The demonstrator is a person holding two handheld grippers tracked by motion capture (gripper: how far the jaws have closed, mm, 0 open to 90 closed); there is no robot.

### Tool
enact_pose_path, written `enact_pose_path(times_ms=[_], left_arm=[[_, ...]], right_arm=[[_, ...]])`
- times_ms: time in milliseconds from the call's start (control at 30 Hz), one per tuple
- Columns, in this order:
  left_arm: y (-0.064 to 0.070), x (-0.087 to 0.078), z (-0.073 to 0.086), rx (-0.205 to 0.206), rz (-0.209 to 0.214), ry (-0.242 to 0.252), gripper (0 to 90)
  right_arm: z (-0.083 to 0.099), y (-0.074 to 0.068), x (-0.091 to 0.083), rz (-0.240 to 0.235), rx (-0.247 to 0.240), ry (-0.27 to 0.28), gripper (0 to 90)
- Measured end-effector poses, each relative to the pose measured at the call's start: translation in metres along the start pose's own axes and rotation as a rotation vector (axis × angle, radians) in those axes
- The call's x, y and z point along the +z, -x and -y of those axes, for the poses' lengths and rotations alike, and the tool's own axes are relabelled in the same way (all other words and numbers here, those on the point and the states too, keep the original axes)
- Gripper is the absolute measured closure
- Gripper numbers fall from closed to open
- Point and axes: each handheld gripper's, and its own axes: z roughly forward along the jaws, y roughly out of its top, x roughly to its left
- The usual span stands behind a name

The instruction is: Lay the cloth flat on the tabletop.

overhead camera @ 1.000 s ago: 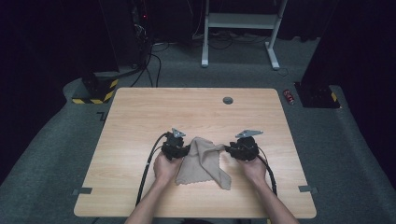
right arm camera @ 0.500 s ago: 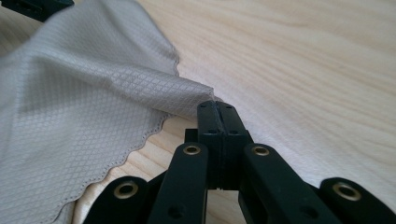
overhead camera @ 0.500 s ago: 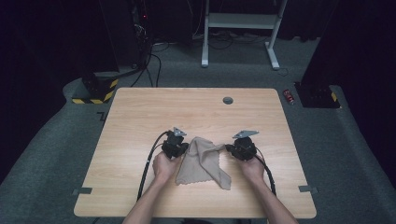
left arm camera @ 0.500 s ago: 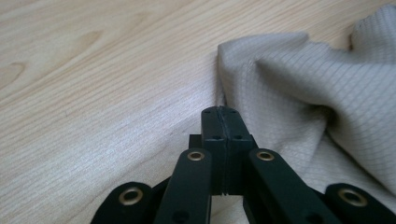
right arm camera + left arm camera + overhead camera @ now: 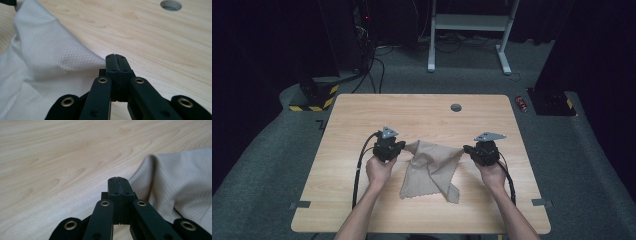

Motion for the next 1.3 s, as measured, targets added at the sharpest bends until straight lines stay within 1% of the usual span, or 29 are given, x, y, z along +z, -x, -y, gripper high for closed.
enact_pose_path(times_ms=[33, 133, 167, 200, 233, 267, 300, 333, 433, 467, 533, 600, 633, 700, 733, 767, 800, 833, 867, 900, 967, 1000, 1033, 1067, 1100, 1200, 1233, 1267, 1300], left_arm=[[0.001, -0.001, -0.005, 0.011, -0.007, 0.004, 90.0], [0.002, 0.0, -0.01, 0.034, -0.018, 0.003, 90.0], [0.002, 0.002, -0.012, 0.039, -0.023, 0.004, 90.0], [0.001, 0.005, -0.014, 0.047, -0.032, -0.009, 90.0], [-0.001, 0.013, -0.017, 0.052, -0.048, -0.027, 90.0], [-0.001, 0.013, -0.017, 0.052, -0.048, -0.027, 90.0], [-0.005, 0.019, -0.019, 0.051, -0.057, -0.013, 90.0], [-0.006, 0.021, -0.021, 0.047, -0.062, -0.01, 90.0], [-0.007, 0.022, -0.025, 0.055, -0.08, 0.011, 90.0], [-0.007, 0.023, -0.026, 0.049, -0.082, 0.015, 90.0], [-0.008, 0.029, -0.028, 0.055, -0.092, -0.004, 89.8], [-0.013, 0.043, -0.022, 0.046, -0.11, -0.07, 89.3], [-0.015, 0.047, -0.019, 0.034, -0.117, -0.091, 88.5], [-0.017, 0.05, -0.014, 0.008, -0.108, -0.101, 81.5], [-0.017, 0.05, -0.014, 0.008, -0.108, -0.101, 77.3], [-0.017, 0.05, -0.012, -0.004, -0.098, -0.1, 72.1], [-0.017, 0.051, -0.011, -0.017, -0.085, -0.11, 72.1], [-0.013, 0.051, -0.009, -0.017, -0.08, -0.126, 62.4], [-0.013, 0.051, -0.009, -0.017, -0.08, -0.126, 60.1], [-0.008, 0.054, -0.006, -0.014, -0.076, -0.136, 58.0], [-0.006, 0.057, -0.005, -0.008, -0.072, -0.149, 56.3], [-0.005, 0.059, -0.003, -0.004, -0.076, -0.165, 56.3], [-0.004, 0.065, 0.0, 0.002, -0.085, -0.192, 56.4], [-0.004, 0.065, 0.0, 0.002, -0.085, -0.192, 57.1], [-0.004, 0.069, 0.002, -0.003, -0.091, -0.208, 58.2], [-0.003, 0.069, 0.002, 0.004, -0.104, -0.204, 65.0], [-0.003, 0.069, 0.001, 0.015, -0.104, -0.21, 67.6], [-0.003, 0.069, 0.001, 0.015, -0.104, -0.21, 69.4], [-0.004, 0.069, 0.0, 0.019, -0.099, -0.213, 72.7]], right_arm=[[-0.002, 0.0, 0.0, 0.002, 0.0, -0.004, 90.0], [-0.004, -0.001, 0.001, 0.012, -0.006, -0.005, 90.0], [-0.007, -0.001, 0.005, 0.026, -0.013, -0.022, 90.0], [-0.007, -0.001, 0.005, 0.026, -0.013, -0.022, 90.0], [-0.009, 0.003, 0.012, 0.039, -0.002, -0.034, 90.0], [-0.009, 0.003, 0.012, 0.039, -0.002, -0.034, 90.0], [-0.009, 0.007, 0.018, 0.048, 0.02, -0.05, 90.0], [-0.01, 0.008, 0.021, 0.057, 0.021, -0.05, 90.0], [-0.014, 0.006, 0.021, 0.071, 0.008, -0.036, 90.0], [-0.016, 0.005, 0.02, 0.08, 0.004, -0.026, 89.9], [-0.02, 0.004, 0.022, 0.093, -0.001, -0.02, 89.8], [-0.018, 0.009, 0.038, 0.103, 0.011, -0.084, 88.2], [-0.016, 0.01, 0.043, 0.115, 0.017, -0.105, 83.6], [-0.014, 0.009, 0.045, 0.107, 0.032, -0.109, 80.6], [-0.014, 0.009, 0.045, 0.107, 0.032, -0.109, 80.6], [-0.013, 0.003, 0.042, 0.101, 0.012, -0.088, 77.2], [-0.013, 0.003, 0.042, 0.101, 0.012, -0.088, 77.2], [-0.012, -0.002, 0.04, 0.088, 0.01, -0.085, 75.1], [-0.011, -0.003, 0.04, 0.078, 0.019, -0.084, 73.7], [-0.009, -0.005, 0.042, 0.069, 0.015, -0.086, 72.7], [-0.004, -0.009, 0.047, 0.066, 0.008, -0.109, 70.4], [-0.004, -0.009, 0.047, 0.066, 0.008, -0.109, 70.4], [0.002, -0.012, 0.053, 0.065, 0.003, -0.136, 69.4], [0.002, -0.012, 0.053, 0.065, 0.003, -0.136, 69.4], [0.007, -0.014, 0.057, 0.069, -0.004, -0.148, 69.3], [0.01, -0.015, 0.058, 0.078, -0.013, -0.149, 70.9], [0.011, -0.016, 0.058, 0.084, -0.017, -0.152, 76.5], [0.011, -0.016, 0.058, 0.084, -0.017, -0.152, 76.5], [0.01, -0.015, 0.058, 0.078, -0.037, -0.154, 83.1]])
